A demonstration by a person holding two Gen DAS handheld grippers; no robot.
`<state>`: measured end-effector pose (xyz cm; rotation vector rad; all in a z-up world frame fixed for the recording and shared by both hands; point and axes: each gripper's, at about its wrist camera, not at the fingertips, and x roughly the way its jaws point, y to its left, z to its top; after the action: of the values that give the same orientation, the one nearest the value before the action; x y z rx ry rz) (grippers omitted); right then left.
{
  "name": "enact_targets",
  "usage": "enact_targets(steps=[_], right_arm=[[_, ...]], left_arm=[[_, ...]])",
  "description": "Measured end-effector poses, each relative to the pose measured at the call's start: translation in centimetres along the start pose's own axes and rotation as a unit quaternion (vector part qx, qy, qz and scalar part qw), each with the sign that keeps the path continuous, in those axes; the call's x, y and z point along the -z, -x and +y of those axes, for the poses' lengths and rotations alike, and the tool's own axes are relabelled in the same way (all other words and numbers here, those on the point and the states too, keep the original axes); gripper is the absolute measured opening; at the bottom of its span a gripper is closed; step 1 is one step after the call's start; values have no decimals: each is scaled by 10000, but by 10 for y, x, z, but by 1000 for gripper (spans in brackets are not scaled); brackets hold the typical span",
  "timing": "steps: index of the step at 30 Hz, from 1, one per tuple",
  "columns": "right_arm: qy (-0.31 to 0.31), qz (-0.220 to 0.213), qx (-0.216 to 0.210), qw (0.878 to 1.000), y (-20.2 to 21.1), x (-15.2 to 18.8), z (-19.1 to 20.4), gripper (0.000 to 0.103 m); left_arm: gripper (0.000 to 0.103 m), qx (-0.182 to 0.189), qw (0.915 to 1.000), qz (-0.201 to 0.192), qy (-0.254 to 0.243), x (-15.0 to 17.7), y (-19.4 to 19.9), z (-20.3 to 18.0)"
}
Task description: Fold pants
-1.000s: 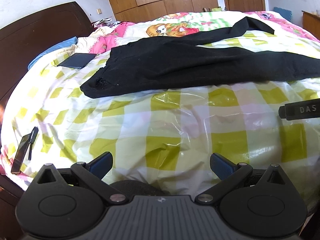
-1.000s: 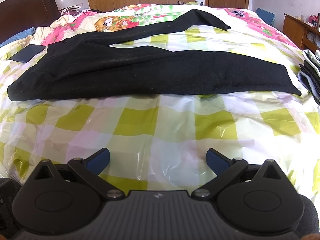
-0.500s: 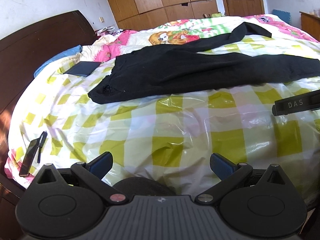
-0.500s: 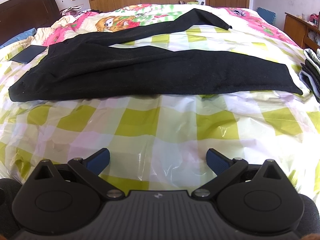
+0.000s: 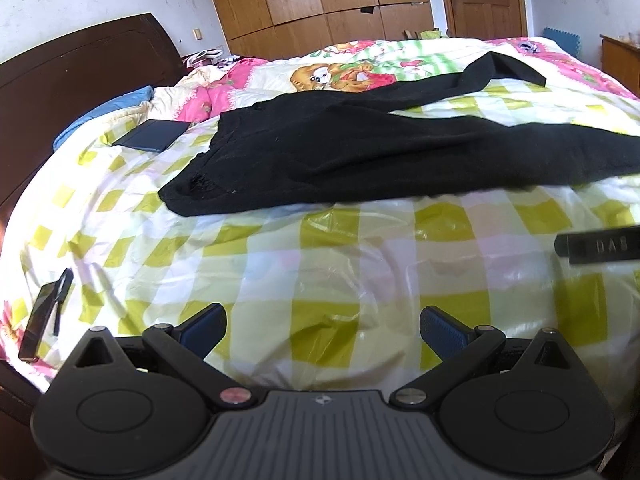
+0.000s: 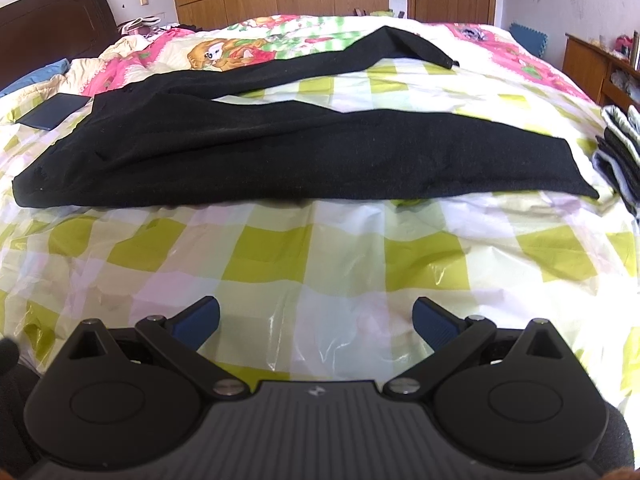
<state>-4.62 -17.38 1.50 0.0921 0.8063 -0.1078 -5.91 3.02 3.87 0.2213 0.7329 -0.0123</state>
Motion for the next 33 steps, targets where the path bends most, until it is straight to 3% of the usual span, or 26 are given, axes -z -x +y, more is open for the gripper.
enact_targets(steps=[11,33], right_arm=[[70,-126,-2,9999,3,-1,2,102],[180,-38,-33,9998,0,2,6,102]], left_arm=[[103,212,9998,-30,23,-24,-30,-20],[103,260,9996,48,12,-25,-45,-27]])
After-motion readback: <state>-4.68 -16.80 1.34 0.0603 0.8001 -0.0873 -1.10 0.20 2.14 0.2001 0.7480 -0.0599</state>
